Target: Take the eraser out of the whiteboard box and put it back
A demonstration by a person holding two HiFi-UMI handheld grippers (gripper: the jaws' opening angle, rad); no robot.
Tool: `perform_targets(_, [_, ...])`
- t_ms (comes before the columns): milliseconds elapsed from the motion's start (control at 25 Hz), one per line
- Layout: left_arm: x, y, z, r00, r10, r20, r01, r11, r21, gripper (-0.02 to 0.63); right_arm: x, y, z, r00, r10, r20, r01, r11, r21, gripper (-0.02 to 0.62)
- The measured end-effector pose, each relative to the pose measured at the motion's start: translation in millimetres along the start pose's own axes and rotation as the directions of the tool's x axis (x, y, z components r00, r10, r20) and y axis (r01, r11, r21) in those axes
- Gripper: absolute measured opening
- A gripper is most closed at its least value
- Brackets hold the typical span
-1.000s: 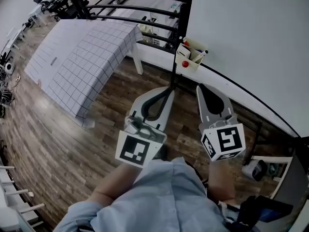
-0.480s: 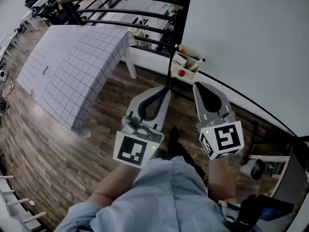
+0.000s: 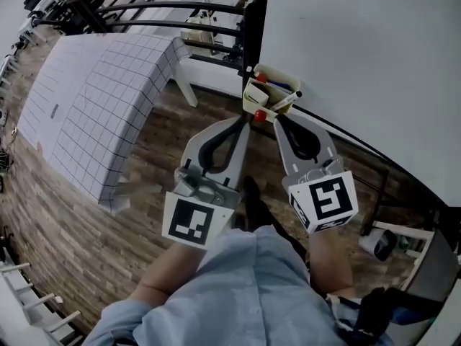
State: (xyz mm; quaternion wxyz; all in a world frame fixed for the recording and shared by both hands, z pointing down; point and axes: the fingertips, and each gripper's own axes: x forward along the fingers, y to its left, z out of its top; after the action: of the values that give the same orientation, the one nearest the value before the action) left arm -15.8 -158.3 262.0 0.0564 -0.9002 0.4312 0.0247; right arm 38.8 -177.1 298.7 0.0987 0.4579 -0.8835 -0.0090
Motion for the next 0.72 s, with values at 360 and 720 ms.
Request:
perform_targets(360, [48,40,-43,0.997,0.031,-0.068,-0.034,0.998,-0.045,-0.002,62,-19,-38,0.991,0.071,-0.114,-0.070,0.997,0.015,0.072])
perform_targets(720, [61,64,-67,0.993,0.052,-0.101,-0.058,0.997,-0.058,-0.002,94,-24,-71,0.970,0.054,-0.237,-0.055,0.999,0.003,0.149])
